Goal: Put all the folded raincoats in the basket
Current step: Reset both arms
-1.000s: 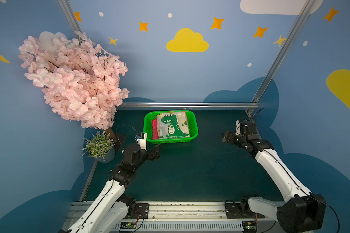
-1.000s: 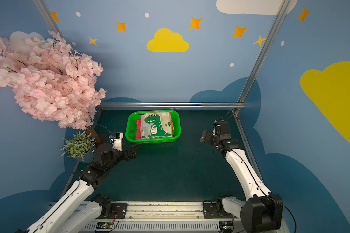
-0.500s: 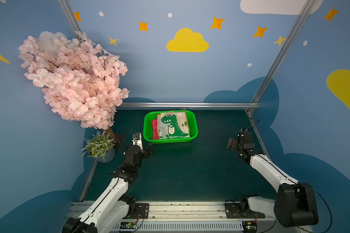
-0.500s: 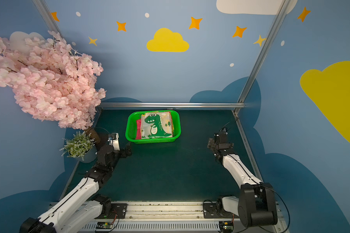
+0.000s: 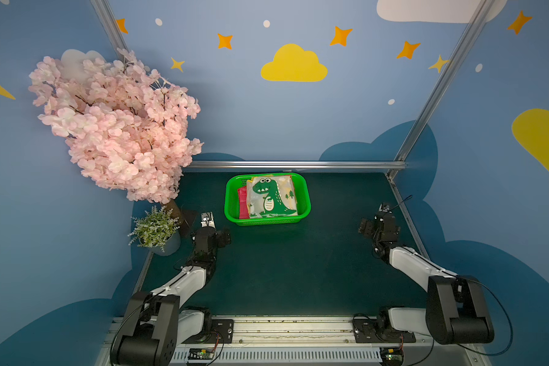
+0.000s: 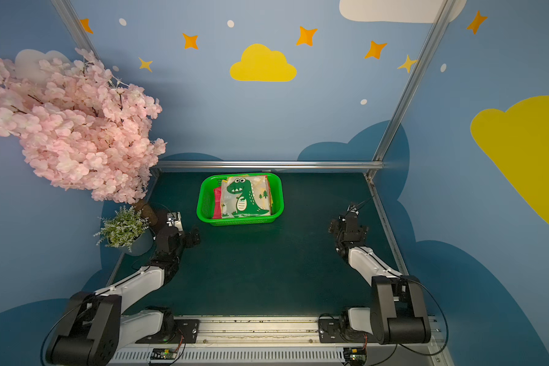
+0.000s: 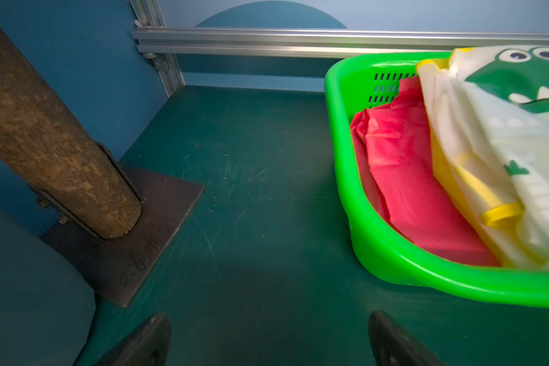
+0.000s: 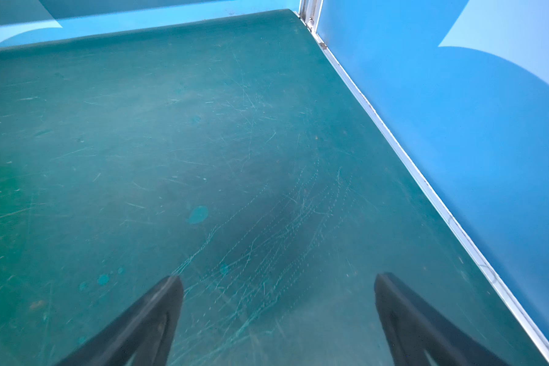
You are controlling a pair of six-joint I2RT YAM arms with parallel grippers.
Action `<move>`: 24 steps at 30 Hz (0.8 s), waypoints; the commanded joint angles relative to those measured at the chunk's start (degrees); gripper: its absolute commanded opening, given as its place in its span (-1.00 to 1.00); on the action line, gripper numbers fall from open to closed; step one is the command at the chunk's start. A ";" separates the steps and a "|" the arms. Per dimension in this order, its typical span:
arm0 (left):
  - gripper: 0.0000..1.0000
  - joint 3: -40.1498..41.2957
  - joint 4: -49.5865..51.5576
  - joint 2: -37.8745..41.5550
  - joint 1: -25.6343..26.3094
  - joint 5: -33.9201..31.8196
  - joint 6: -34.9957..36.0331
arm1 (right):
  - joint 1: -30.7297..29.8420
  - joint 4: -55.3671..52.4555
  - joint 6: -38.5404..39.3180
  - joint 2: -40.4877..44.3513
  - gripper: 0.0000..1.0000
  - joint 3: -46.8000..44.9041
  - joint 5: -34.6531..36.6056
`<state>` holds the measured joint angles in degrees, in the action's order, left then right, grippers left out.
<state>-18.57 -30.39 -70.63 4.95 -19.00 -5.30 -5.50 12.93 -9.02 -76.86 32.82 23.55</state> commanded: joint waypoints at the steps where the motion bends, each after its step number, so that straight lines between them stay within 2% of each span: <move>1: 1.00 0.56 -9.47 -2.62 -1.10 1.30 1.45 | 0.30 5.56 1.82 -2.39 0.97 -0.66 -1.26; 4: 1.00 0.01 -12.47 -5.01 -2.27 4.00 2.52 | 0.30 6.86 4.06 -2.92 0.97 -0.41 -3.26; 8: 1.00 -0.29 -16.38 -9.31 -3.77 8.02 3.68 | 0.54 18.64 3.84 -4.76 0.97 -5.36 -3.17; 15: 1.00 -0.22 -24.77 -17.78 -5.38 15.46 4.30 | 0.93 18.93 8.86 -6.75 0.97 -4.75 -12.99; 19: 1.00 -2.45 -19.59 -17.34 -5.82 16.79 4.41 | 1.53 25.42 8.86 -8.14 0.97 -7.46 -14.36; 24: 1.00 -4.08 -17.13 -17.81 -8.26 21.77 3.25 | 1.68 22.47 9.06 -7.60 0.97 -6.51 -15.07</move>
<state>-21.76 -48.47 -88.75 -1.61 -1.61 -1.72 -4.05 33.06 -0.78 -84.33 26.33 9.96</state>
